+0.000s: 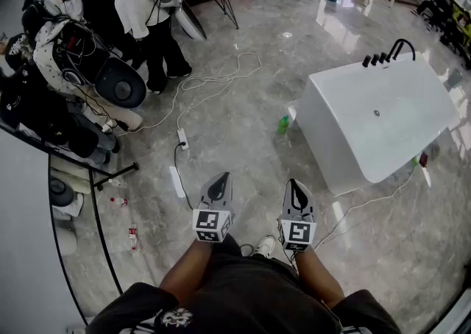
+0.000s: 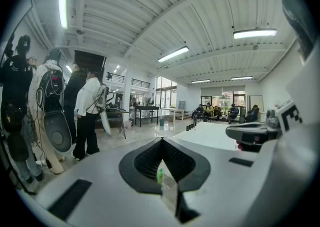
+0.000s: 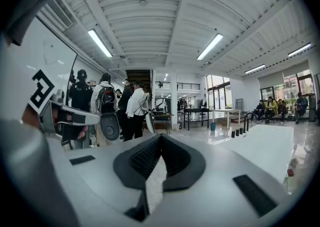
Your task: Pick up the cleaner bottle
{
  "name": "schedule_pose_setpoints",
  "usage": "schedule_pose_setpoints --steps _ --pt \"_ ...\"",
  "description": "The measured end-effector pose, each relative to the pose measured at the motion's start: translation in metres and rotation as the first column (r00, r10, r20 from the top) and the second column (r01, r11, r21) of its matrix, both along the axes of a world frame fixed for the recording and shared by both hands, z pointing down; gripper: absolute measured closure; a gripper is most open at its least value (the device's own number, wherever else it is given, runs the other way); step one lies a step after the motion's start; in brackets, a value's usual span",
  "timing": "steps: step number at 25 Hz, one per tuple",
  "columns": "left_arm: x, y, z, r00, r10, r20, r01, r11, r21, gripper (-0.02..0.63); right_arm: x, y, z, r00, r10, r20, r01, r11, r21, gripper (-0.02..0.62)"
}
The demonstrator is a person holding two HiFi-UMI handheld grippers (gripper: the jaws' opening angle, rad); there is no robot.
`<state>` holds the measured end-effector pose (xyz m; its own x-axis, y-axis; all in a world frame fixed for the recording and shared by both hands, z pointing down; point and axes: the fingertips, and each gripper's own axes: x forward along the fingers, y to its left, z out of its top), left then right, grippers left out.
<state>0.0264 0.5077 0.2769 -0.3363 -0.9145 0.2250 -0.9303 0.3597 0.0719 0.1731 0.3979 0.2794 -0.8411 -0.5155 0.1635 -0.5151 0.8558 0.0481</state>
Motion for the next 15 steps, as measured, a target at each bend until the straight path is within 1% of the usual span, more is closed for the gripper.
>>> schedule_pose_setpoints --steps 4,6,12,15 --pt "-0.003 -0.021 0.005 0.999 0.027 0.035 -0.027 1.0 -0.005 0.6 -0.008 -0.017 0.01 1.0 0.012 0.016 -0.012 1.0 -0.009 0.58" --pt "-0.009 -0.032 0.011 0.998 0.046 0.039 -0.046 0.999 -0.014 0.6 -0.014 -0.028 0.018 1.0 0.025 0.017 -0.025 1.0 -0.015 0.58" --pt "-0.05 -0.078 0.029 0.996 0.093 0.002 -0.093 0.996 -0.011 0.6 -0.051 -0.072 0.029 0.998 0.066 0.002 -0.066 0.998 -0.007 0.58" --pt "-0.082 -0.109 0.031 0.993 0.118 -0.013 -0.118 0.993 -0.002 0.6 -0.087 -0.097 0.02 0.998 0.07 0.003 -0.07 0.997 0.024 0.58"
